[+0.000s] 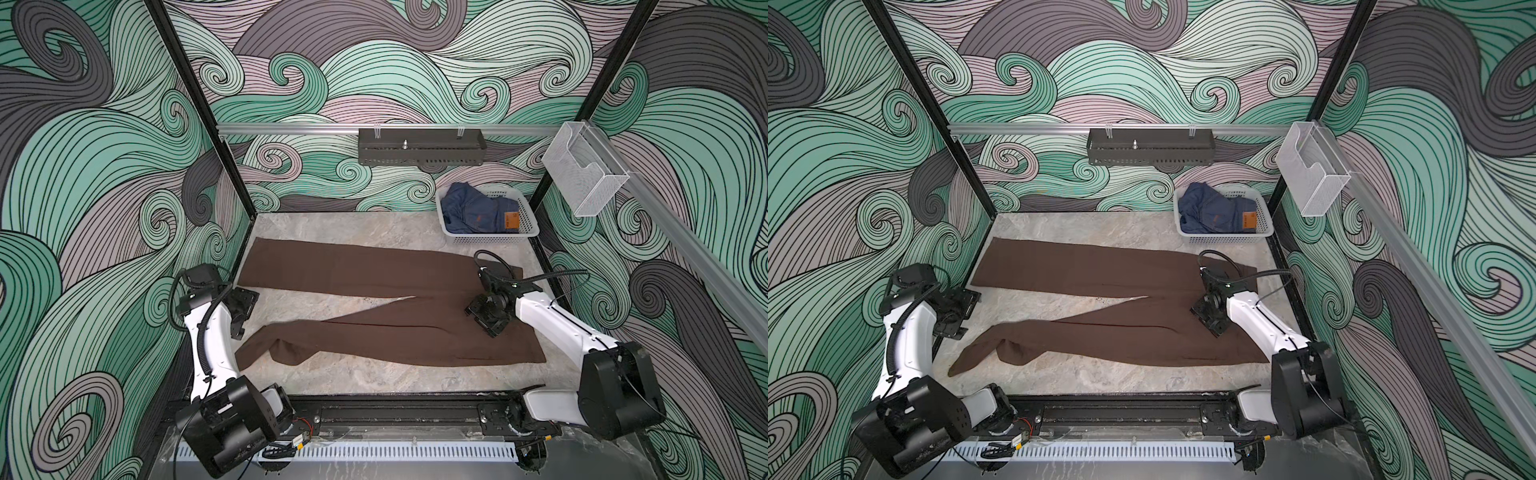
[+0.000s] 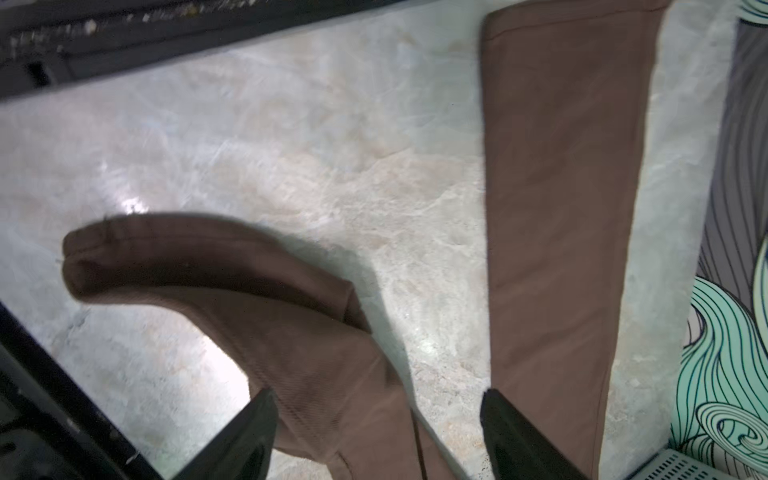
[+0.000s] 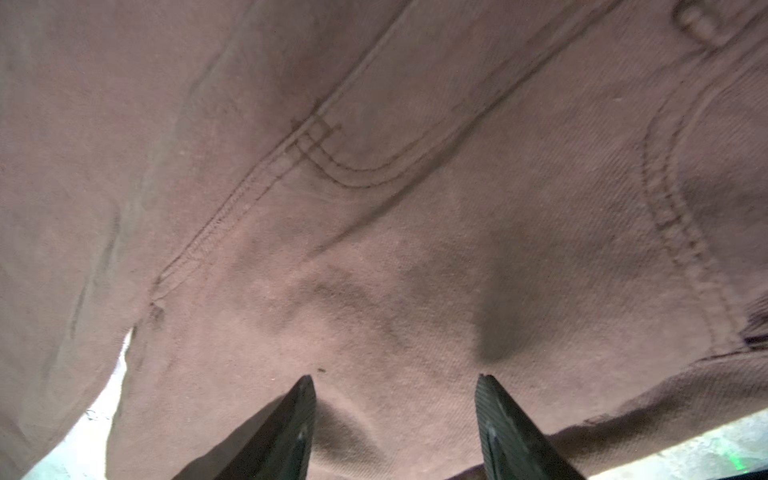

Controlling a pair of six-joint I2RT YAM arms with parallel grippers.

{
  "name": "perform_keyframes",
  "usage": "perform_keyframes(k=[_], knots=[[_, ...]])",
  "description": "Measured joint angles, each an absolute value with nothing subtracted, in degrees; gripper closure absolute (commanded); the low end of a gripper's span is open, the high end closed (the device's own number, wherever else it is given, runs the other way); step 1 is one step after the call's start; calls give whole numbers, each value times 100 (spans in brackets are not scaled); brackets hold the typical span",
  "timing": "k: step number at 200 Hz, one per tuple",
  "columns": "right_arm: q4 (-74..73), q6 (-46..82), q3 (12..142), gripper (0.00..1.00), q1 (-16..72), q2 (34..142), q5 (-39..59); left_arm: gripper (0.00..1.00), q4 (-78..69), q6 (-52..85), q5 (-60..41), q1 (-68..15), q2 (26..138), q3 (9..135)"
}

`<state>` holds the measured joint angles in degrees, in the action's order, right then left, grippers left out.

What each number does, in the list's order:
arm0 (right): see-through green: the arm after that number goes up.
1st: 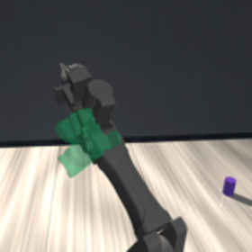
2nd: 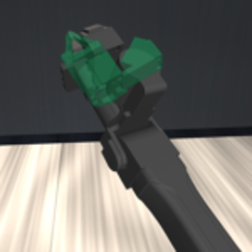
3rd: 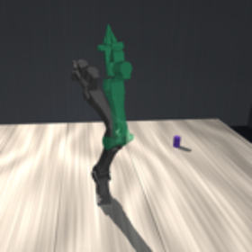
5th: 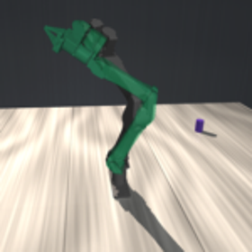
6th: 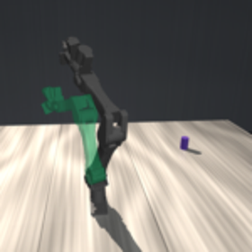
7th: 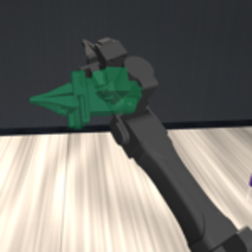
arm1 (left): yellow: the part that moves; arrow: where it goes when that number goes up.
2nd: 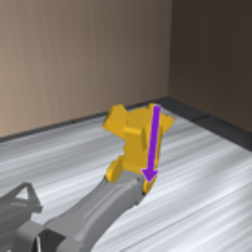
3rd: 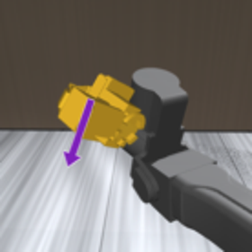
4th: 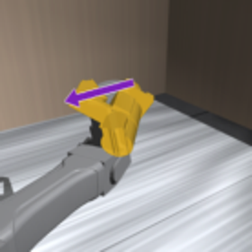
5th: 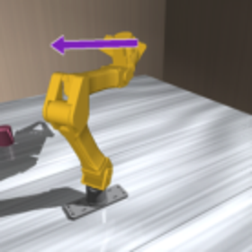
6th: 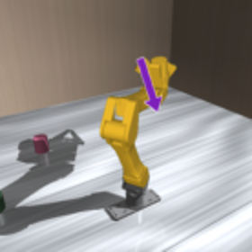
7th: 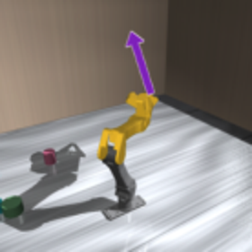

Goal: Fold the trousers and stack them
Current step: 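Grasp the leg hems with the left gripper and the waistband with the right gripper, lifting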

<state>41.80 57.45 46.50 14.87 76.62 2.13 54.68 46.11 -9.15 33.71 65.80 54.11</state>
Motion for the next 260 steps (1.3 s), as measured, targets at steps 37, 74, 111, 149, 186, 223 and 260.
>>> perform_keyframes(k=[37,74,111,149,186,223,260], knots=[[4099,5599,4602,37,1490,7553,187,16,5800,4703,-1579,4049,6941,4947],[4069,5544,4602,37,1490,7553,167,16,5863,4722,-1778,4372,7179,4919],[4005,5496,4602,38,1487,7592,143,22,5756,4762,-1804,4386,7310,4652],[3837,5483,4453,39,1476,7767,128,48,5443,4790,-1697,4392,7673,4366],[3688,5478,4272,39,1426,8060,119,95,5315,4759,-1579,4348,7690,4560],[3579,5478,4228,39,1361,8187,108,100,5406,4589,-1525,3651,7559,5852],[3553,5478,4228,39,1227,8291,62,100,5522,4182,-1253,2209,7655,7717]])
